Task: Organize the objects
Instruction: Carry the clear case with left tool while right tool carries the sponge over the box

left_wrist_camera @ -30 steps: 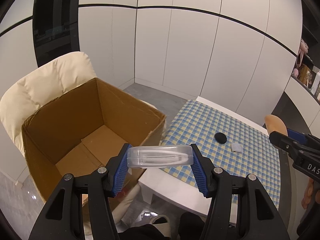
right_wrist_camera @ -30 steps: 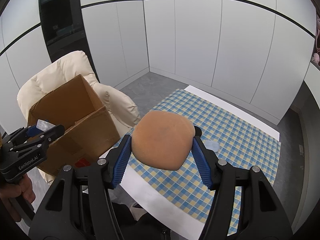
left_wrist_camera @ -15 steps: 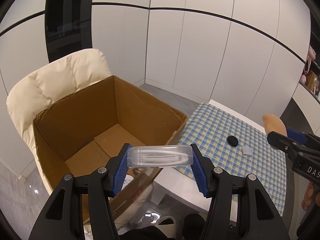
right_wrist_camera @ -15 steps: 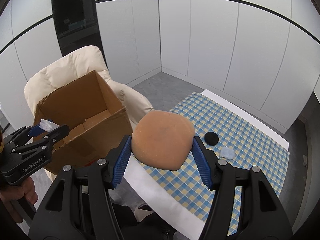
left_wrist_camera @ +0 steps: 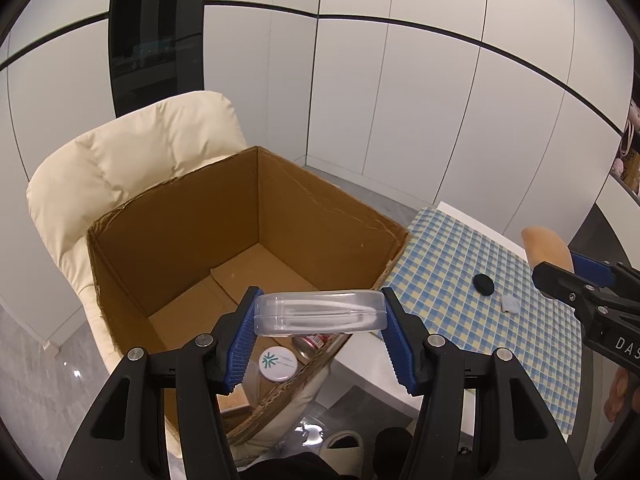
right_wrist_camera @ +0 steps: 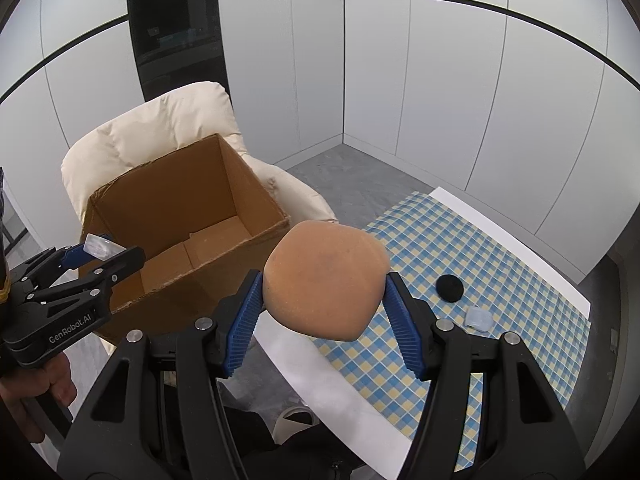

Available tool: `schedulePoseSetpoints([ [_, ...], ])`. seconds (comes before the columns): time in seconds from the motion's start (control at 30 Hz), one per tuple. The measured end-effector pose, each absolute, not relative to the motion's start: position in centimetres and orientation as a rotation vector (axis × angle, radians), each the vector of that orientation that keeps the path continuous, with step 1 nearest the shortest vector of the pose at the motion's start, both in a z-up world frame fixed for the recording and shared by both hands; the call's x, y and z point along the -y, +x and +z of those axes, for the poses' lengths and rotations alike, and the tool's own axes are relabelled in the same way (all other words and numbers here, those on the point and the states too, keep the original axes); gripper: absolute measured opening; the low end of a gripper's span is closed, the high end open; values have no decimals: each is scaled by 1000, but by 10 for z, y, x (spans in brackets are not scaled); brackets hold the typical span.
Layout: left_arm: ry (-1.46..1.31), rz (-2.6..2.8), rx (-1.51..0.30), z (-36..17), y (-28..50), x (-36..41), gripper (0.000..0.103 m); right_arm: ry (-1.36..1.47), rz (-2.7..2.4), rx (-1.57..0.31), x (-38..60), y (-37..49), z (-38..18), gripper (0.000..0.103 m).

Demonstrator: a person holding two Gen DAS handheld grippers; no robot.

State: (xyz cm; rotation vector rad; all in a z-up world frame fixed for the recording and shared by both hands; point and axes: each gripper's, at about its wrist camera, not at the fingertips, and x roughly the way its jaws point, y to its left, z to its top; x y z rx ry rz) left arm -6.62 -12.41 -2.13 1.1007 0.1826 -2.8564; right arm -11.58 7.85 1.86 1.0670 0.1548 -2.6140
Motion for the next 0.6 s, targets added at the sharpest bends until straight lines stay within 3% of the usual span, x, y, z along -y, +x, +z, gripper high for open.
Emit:
schedulePoseSetpoints([
  [0.6, 1087, -2800, -215, -23, -57, 158, 58, 1044, -2551, -205, -40, -116, 20, 64],
])
